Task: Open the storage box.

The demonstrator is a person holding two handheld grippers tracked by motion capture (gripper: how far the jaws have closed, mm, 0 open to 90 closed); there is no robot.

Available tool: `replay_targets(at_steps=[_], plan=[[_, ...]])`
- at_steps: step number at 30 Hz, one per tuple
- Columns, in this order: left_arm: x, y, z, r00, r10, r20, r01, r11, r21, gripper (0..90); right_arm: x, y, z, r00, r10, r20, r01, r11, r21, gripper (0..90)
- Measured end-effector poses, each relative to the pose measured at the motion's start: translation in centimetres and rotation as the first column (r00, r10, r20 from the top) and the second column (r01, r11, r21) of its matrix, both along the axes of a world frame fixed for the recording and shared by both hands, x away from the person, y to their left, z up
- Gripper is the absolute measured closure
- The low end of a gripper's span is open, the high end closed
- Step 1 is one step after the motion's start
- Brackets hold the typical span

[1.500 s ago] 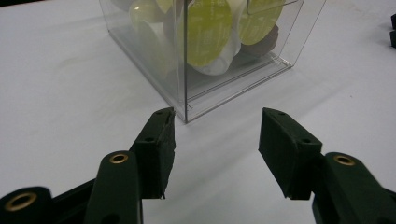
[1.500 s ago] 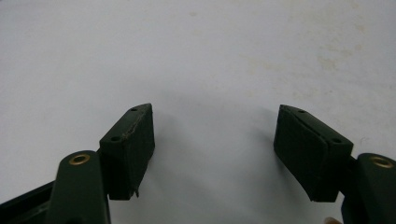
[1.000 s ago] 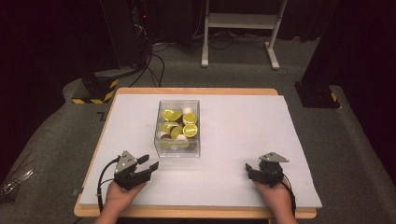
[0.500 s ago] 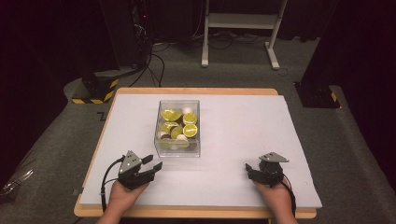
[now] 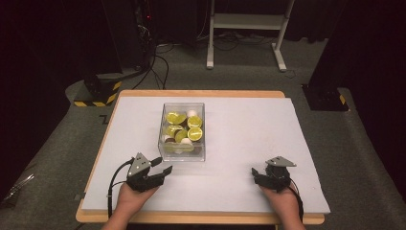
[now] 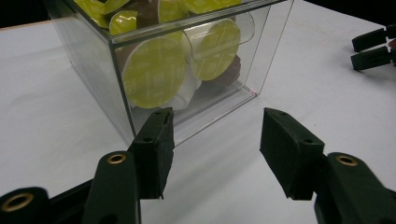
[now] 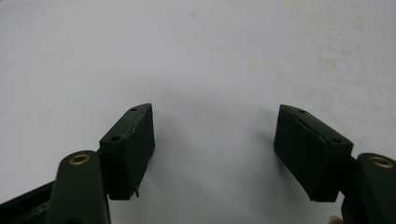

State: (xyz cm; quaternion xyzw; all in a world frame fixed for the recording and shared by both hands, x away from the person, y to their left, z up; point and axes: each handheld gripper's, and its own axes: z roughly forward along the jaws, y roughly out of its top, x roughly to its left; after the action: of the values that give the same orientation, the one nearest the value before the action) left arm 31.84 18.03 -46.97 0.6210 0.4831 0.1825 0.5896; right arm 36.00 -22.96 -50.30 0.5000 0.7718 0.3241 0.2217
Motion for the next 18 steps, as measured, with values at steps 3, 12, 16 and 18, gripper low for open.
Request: replay_targets(at_steps=[3,12,16,18], plan=[[0.2,-0.5,-0.1,1.0000,-0.008,-0.002,0.008,0.9999,0.013,43.2,0.0,0.0,0.0,1.0000,0.000,0.000,0.000,1.0000,0.000,28.9],[0.9,-0.6,-0.2,0.9995,-0.025,-0.022,0.025,0.9994,0.023,41.5,0.0,0.0,0.0,1.0000,0.000,0.001,0.000,1.0000,0.000,28.9],[1.3,-0.7,-0.1,0.9990,-0.031,-0.033,0.031,0.9995,0.002,41.3,0.0,0.0,0.0,1.0000,0.000,0.001,0.000,1.0000,0.000,28.9],[1.3,-0.8,-0.1,0.9991,-0.028,-0.032,0.028,0.9996,-0.008,41.3,0.0,0.0,0.0,1.0000,0.000,0.001,0.000,1.0000,0.000,28.9]])
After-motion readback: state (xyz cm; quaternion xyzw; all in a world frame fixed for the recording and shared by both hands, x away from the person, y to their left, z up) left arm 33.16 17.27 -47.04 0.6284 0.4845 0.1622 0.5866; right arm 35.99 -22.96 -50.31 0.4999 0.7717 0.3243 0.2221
